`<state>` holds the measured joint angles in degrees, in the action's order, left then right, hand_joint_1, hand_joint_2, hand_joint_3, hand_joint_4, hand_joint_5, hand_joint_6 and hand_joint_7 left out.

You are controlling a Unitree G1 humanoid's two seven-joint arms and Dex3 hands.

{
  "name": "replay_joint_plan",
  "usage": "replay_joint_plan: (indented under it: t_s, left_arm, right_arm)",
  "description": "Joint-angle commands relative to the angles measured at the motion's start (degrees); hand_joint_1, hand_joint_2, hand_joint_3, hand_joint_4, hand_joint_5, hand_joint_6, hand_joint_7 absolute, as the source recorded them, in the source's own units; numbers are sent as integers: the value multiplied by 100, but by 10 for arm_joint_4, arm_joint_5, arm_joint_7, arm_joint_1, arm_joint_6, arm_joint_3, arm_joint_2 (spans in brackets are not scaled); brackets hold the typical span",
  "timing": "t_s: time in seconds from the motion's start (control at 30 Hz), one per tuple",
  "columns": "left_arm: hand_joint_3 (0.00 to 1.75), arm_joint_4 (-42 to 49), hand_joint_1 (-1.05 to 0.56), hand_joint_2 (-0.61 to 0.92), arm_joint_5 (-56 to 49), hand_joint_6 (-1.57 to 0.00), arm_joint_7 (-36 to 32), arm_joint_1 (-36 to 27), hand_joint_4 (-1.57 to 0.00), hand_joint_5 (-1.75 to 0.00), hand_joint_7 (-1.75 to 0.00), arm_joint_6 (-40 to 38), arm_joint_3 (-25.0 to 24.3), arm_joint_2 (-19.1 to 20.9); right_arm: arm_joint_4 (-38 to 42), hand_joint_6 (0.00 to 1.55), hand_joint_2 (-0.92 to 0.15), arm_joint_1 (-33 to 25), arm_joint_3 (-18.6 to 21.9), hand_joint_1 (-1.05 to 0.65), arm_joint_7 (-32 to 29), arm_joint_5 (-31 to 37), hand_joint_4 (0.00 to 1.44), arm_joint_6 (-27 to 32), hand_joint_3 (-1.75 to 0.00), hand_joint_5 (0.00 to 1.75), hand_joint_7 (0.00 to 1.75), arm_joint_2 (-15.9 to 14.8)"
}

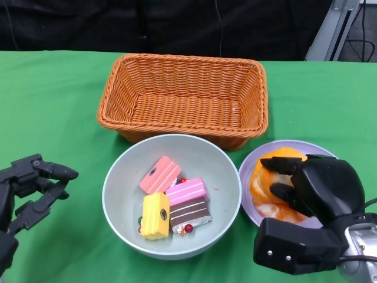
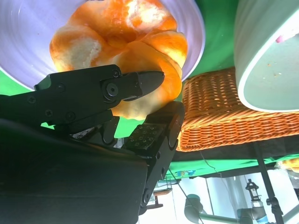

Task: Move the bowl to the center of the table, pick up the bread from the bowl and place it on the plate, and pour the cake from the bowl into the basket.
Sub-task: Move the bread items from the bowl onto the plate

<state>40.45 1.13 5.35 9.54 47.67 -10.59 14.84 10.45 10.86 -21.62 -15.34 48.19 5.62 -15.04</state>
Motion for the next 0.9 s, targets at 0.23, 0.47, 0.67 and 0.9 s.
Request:
replay_joint_plan:
  t_s: [0.23,0.47,0.67,0.9]
  left_arm:
    - [27,-10,-6,92,-2,-96,-2,-7,-86,-116,-71,-5,-5,12]
    - [25,-7,-6,92,-2,-96,-2,-5,-87,-116,-72,-5,-6,12]
    - [25,-2,-5,92,-1,-96,1,-4,-87,-115,-72,-3,-5,15]
    - [25,-1,-6,92,2,-96,6,-4,-87,-115,-72,-2,-5,16]
  right_arm:
    - [8,84,-92,-15,-19,-38,19,26,70,25,-3,5,0,-14]
    - [-4,66,-92,-17,-25,-42,47,39,52,47,-5,0,0,-14]
    - [-18,57,-92,-20,-29,-45,68,46,38,63,-7,0,0,-14]
    - [-31,54,-92,-24,-31,-48,89,46,32,75,-8,0,0,-13]
